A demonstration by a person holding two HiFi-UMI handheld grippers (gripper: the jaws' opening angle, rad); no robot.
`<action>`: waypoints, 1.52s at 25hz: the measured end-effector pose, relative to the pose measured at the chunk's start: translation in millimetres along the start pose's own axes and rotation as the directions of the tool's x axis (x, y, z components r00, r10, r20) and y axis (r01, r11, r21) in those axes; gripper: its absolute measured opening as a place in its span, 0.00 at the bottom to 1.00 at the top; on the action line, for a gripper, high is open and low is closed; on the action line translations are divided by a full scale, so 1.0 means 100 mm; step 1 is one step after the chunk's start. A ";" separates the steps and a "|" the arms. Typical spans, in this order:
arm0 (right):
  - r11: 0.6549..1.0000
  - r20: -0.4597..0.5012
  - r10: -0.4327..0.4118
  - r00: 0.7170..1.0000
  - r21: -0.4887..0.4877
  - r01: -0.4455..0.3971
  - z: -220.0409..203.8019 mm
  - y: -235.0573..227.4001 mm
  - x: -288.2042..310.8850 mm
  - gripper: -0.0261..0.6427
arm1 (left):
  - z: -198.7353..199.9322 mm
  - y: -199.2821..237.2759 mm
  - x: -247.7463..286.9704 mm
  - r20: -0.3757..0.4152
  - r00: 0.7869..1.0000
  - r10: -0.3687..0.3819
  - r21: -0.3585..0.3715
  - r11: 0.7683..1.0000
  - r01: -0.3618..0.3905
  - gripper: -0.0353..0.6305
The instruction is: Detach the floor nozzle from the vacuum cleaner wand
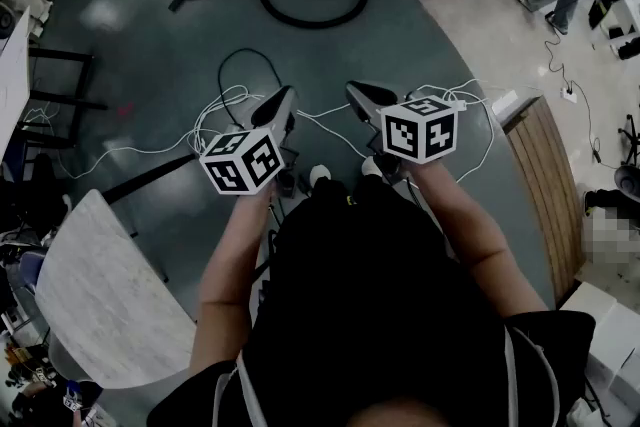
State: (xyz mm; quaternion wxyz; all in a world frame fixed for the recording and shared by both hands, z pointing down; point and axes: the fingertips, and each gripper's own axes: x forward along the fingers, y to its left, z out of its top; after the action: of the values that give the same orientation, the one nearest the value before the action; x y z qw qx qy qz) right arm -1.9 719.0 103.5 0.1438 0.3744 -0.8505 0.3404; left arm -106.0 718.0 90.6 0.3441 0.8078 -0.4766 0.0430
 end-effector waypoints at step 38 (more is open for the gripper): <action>0.999 0.004 -0.041 0.999 0.001 0.041 1.06 -1.50 0.48 0.04 | 0.74 0.20 1.60 0.040 0.996 0.085 -0.023 0.996 -0.084 0.06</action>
State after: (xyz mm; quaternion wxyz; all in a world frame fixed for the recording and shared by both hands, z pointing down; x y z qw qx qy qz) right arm 77.0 546.8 120.8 0.1487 0.3925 -0.8427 0.3371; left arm -54.8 549.1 108.5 0.3406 0.7840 -0.5177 0.0357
